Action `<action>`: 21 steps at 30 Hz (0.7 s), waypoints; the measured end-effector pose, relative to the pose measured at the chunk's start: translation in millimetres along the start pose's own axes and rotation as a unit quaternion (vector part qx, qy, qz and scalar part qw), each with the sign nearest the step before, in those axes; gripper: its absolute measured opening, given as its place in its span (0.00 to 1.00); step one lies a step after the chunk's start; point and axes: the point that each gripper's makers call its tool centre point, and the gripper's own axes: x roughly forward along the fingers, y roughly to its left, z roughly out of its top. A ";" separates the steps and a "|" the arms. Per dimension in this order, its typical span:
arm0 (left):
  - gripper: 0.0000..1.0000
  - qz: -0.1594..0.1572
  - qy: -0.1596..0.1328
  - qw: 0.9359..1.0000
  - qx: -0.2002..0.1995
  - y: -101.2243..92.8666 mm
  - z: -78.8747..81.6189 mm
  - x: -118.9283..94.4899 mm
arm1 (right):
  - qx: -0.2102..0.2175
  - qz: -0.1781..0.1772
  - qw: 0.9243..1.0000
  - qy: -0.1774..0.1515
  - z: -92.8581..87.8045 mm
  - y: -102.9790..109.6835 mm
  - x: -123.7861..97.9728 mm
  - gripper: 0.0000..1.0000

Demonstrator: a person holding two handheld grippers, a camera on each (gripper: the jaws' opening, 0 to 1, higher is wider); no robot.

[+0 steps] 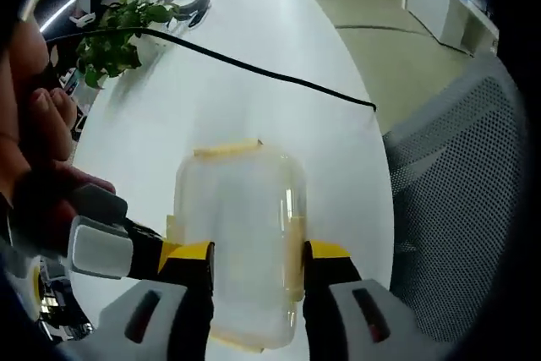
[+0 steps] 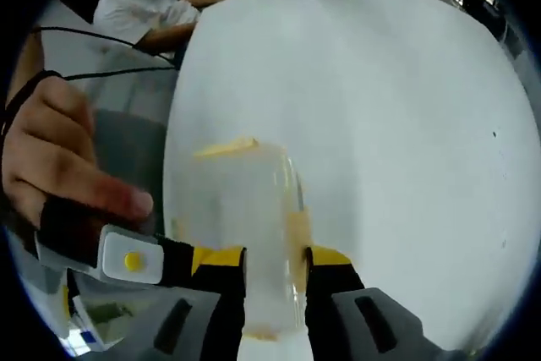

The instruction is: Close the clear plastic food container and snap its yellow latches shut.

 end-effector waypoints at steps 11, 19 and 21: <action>0.36 -0.009 -0.013 1.000 -0.027 4.8 3.7 0.5 | -0.019 -0.011 1.000 0.022 0.4 -0.7 -1.5 0.21; 0.37 -0.012 -0.015 0.999 -0.028 6.0 2.4 0.1 | -0.012 0.004 0.999 0.035 -4.5 -4.1 2.2 0.22; 0.37 -0.010 -0.017 0.999 -0.029 6.4 1.9 0.2 | -0.013 0.004 0.999 0.033 -3.5 -4.5 1.7 0.22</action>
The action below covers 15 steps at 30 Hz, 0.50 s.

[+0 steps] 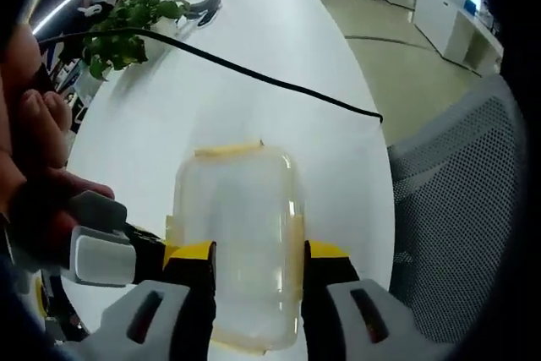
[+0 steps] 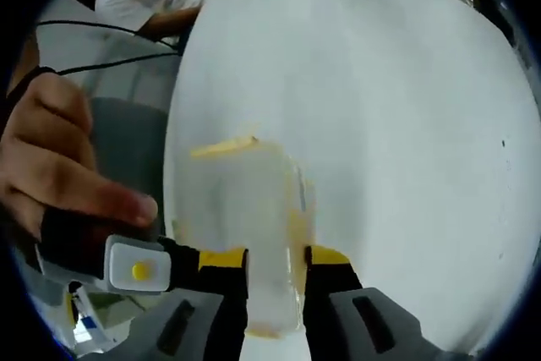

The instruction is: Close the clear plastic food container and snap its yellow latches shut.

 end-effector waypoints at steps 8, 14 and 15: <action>0.38 0.004 -0.011 1.000 0.009 -2.1 -2.9 -2.6 | 0.018 -0.002 1.000 -0.003 2.3 2.8 -1.0 0.24; 0.38 0.001 -0.008 1.000 0.023 -5.1 -2.7 -3.0 | 0.020 -0.007 0.999 -0.026 2.9 7.1 -3.0 0.25; 0.38 0.002 -0.007 1.000 0.027 -5.4 -2.5 -2.4 | 0.017 -0.009 0.999 -0.031 3.6 7.3 -3.2 0.25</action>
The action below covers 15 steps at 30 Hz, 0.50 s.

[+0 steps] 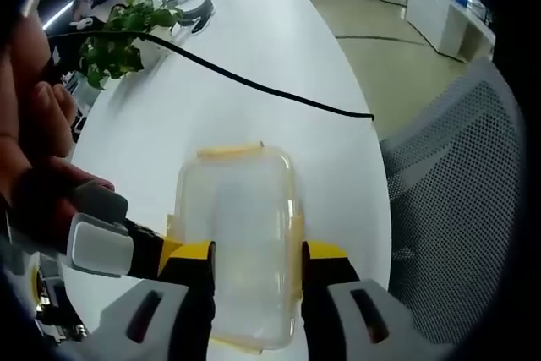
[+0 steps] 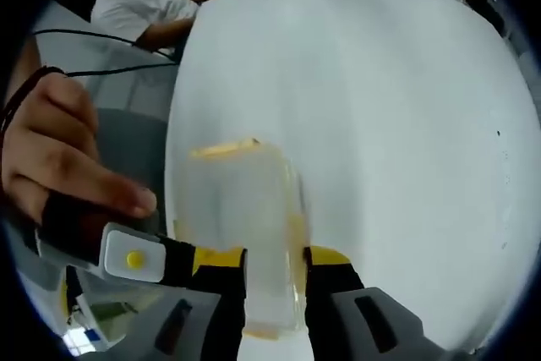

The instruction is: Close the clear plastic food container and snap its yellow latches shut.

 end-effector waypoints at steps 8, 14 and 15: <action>0.39 -0.007 -0.005 1.000 0.007 -0.6 0.7 -1.7 | 0.005 -0.023 0.999 -0.032 1.7 -0.6 -2.2 0.25; 0.31 -0.047 -0.056 0.996 -0.055 -15.5 19.7 -16.3 | 0.001 -0.037 0.997 -0.074 9.3 -2.5 -5.8 0.21; 0.37 -0.050 -0.068 0.993 -0.077 -14.9 23.1 -19.2 | 0.007 -0.044 0.996 -0.082 10.9 -5.1 -7.6 0.20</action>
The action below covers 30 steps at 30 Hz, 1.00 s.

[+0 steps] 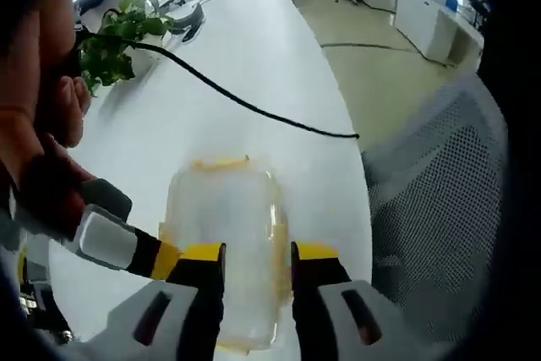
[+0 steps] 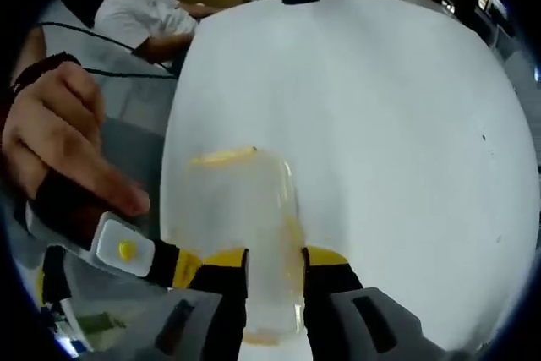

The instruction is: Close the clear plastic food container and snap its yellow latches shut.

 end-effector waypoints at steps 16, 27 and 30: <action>0.76 -0.018 -0.017 0.994 -0.108 -2.0 -28.3 -15.8 | 0.008 -0.032 0.999 -0.043 -19.5 -11.4 -30.6 0.47; 0.86 -0.009 -0.001 0.996 -0.087 13.3 -44.7 -21.5 | -0.015 -0.029 0.999 -0.040 -42.7 15.2 -31.6 0.63; 0.88 -0.008 0.006 0.996 -0.091 16.0 -50.0 -22.5 | -0.015 -0.040 0.998 -0.048 -48.3 17.6 -26.9 0.70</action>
